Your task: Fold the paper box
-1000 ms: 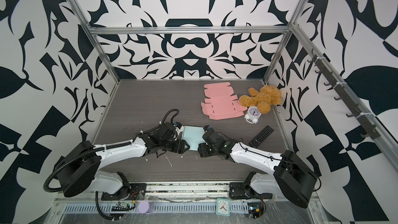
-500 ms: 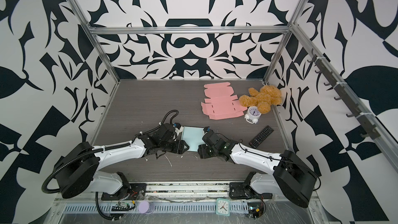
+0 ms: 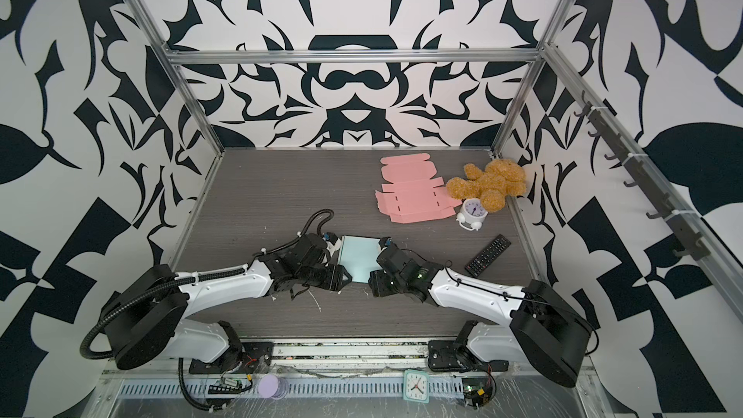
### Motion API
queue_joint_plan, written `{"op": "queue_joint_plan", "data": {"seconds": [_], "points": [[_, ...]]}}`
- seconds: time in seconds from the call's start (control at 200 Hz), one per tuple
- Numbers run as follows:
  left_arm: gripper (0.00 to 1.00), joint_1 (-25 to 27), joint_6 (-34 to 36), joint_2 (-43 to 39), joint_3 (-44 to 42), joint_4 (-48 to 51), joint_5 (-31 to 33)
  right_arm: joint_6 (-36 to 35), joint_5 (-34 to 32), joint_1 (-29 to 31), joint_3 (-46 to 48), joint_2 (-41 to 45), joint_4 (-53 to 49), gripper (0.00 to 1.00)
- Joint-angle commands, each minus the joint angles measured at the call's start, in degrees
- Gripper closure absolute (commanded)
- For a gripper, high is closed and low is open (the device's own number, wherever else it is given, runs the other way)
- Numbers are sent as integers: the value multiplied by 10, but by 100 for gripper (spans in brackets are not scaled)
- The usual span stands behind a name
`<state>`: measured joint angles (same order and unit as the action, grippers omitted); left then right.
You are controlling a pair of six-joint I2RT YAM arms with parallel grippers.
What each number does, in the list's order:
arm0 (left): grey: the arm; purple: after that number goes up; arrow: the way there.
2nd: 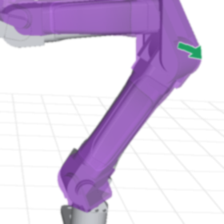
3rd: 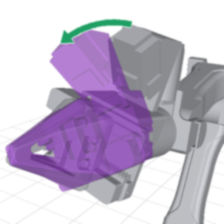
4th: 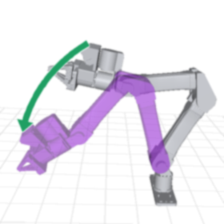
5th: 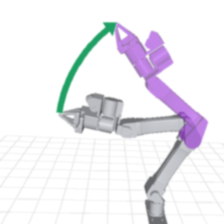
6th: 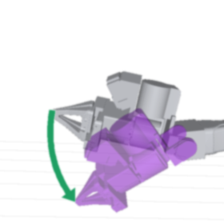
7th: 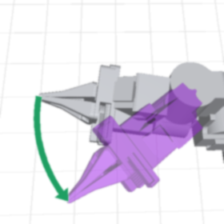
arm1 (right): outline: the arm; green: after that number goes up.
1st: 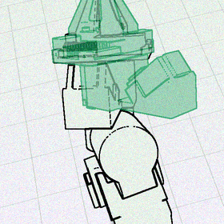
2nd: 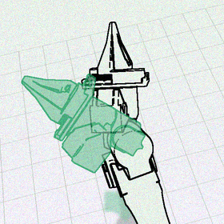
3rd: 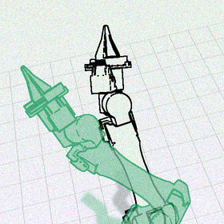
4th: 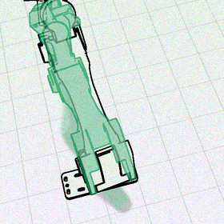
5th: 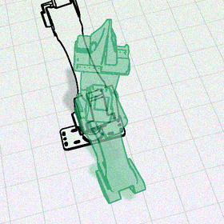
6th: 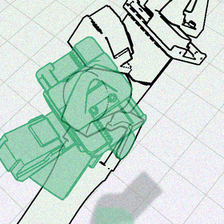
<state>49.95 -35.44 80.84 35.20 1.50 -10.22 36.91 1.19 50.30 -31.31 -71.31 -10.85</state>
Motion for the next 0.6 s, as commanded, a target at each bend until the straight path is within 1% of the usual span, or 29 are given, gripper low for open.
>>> {"op": "queue_joint_plan", "data": {"seconds": [0.0, 0.19, 0.535, 0.595], "points": [[36, 4, -11, -11, -13, -6, 3, 7, -12, 3, -6, 8, 7, 35], [37, 9, -13, -19, -12, -6, 4, 8, -12, 8, -5, 8, 8, 35], [37, 15, -16, -7, -13, -12, 17, 10, -21, 11, -1, 10, 5, 35], [39, 15, -16, 0, -15, -19, 16, 10, -24, 11, 1, 9, 5, 34]]}}
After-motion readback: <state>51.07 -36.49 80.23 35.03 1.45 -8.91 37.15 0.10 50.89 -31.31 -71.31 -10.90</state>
